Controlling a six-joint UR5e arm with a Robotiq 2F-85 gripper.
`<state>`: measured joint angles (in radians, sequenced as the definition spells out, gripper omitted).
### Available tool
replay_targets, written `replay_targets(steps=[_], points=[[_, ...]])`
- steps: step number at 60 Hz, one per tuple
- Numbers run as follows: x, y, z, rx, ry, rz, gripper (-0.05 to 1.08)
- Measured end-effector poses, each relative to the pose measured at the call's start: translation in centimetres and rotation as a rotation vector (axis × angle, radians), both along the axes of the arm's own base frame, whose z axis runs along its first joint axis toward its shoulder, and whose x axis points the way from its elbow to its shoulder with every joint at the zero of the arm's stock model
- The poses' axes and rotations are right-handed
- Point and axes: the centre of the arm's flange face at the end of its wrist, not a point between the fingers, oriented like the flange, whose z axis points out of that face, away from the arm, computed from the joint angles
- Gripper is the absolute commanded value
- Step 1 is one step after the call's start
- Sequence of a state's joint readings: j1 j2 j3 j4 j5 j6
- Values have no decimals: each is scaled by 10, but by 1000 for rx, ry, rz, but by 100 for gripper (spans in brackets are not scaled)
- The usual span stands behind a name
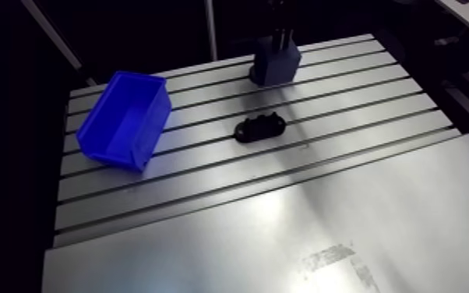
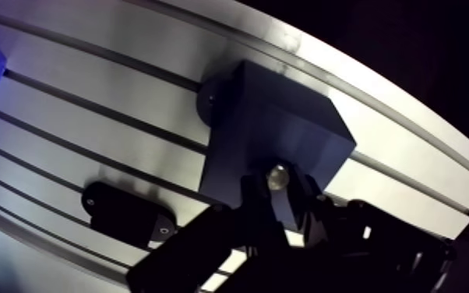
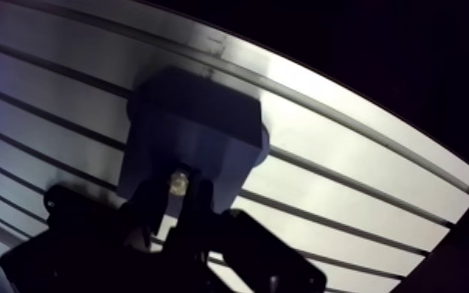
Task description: Pick up the M10 bolt and insert it into the hex recess until seated.
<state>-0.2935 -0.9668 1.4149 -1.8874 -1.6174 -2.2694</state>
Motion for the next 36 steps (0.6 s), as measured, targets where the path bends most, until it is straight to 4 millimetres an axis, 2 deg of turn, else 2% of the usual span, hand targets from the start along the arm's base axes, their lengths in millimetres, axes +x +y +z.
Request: replay_targets(steps=[36], points=[[-2, 0, 5, -4, 8, 62, 72]])
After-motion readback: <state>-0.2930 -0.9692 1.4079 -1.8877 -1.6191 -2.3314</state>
